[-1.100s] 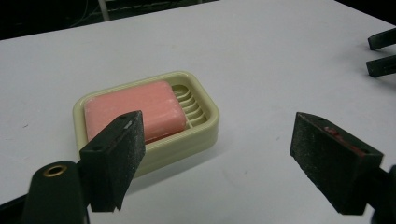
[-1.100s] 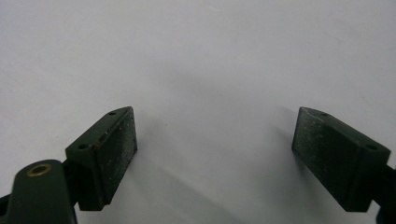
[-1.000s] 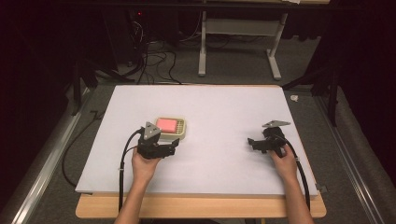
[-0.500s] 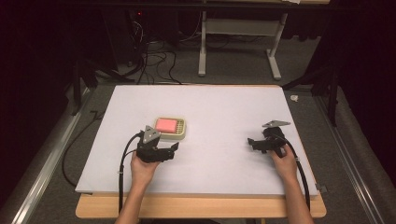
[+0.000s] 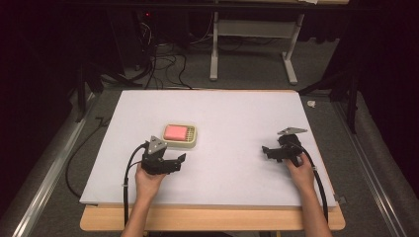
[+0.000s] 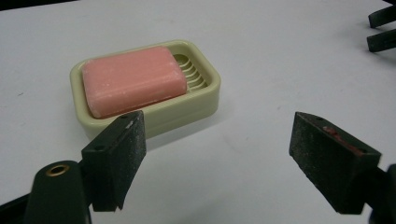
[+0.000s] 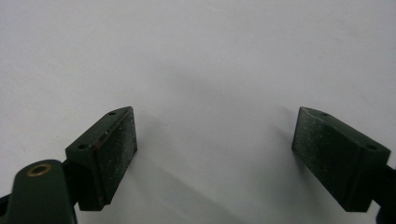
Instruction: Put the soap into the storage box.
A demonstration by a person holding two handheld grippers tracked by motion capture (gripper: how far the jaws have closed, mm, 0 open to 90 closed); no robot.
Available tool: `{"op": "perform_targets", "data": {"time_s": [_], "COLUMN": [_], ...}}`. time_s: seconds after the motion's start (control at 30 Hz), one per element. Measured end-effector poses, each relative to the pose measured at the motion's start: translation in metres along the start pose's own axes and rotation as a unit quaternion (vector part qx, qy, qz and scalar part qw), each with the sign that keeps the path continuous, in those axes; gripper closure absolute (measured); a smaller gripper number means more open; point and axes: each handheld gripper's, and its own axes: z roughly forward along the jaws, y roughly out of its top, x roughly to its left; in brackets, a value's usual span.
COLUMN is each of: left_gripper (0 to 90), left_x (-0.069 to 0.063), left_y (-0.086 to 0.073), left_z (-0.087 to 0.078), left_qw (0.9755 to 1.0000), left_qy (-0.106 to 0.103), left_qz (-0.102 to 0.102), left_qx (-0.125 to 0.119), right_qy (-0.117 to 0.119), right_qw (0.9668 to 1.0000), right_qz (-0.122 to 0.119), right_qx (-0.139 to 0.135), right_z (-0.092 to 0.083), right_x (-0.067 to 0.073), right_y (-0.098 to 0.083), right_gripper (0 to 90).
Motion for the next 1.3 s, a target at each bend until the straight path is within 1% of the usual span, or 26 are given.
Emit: {"op": "perform_targets", "data": {"time_s": [0.17, 0.2, 0.27, 0.4, 0.6, 0.67, 0.73, 0.83, 0.9, 1.0, 1.1, 1.3], "left_gripper": [19.6, 19.7, 19.5, 19.7, 20.1, 20.1, 19.9, 20.0, 20.0, 20.0, 20.1, 20.1], "left_x": [0.005, 0.006, 0.007, 0.01, 0.015, 0.017, 0.02, 0.021, 0.022, 0.024, 0.028, 0.031], "left_y": [-0.006, -0.006, -0.008, -0.01, -0.017, -0.019, -0.021, -0.022, -0.023, -0.026, -0.029, -0.032], "left_z": [0.001, 0.001, 0.002, 0.002, 0.005, 0.006, 0.006, 0.006, 0.007, 0.009, 0.01, 0.011], "left_qw": [0.9999, 0.9999, 0.9998, 0.9998, 0.9992, 0.999, 0.9988, 0.9985, 0.9983, 0.9977, 0.9971, 0.9959], "left_qy": [0.005, 0.007, 0.011, 0.012, 0.023, 0.028, 0.032, 0.037, 0.041, 0.051, 0.059, 0.075], "left_qz": [-0.01, -0.011, -0.01, -0.014, -0.021, -0.027, -0.026, -0.027, -0.025, -0.023, -0.029, -0.03], "left_qx": [0.005, 0.009, 0.01, 0.013, 0.024, 0.022, 0.028, 0.029, 0.033, 0.04, 0.039, 0.04], "right_qy": [0.0, 0.0, 0.0, 0.0, 0.0, 0.0, 0.0, 0.0, 0.0, 0.0, 0.0, 0.0], "right_qw": [1.0, 1.0, 1.0, 1.0, 1.0, 1.0, 1.0, 1.0, 1.0, 1.0, 1.0, 1.0], "right_qz": [0.0, -0.001, 0.0, 0.0, 0.0, 0.0, 0.0, -0.001, 0.0, 0.0, 0.0, 0.0], "right_qx": [0.0, 0.0, 0.0, 0.0, 0.0, 0.0, 0.0, 0.0, 0.0, 0.0, 0.0, 0.0], "right_z": [0.0, 0.0, 0.0, 0.0, 0.0, 0.0, 0.0, 0.0, 0.0, 0.0, 0.0, 0.0], "right_x": [0.0, 0.0, 0.0, 0.0, 0.0, 0.0, 0.0, 0.0, 0.0, 0.0, 0.0, 0.0], "right_y": [0.0, 0.0, 0.0, 0.0, 0.0, 0.0, 0.0, 0.0, 0.0, 0.0, 0.0, 0.0], "right_gripper": [14.5, 14.5, 14.5, 14.5, 14.5, 14.5, 14.5, 14.5, 14.5, 14.5, 14.5, 14.5]}}
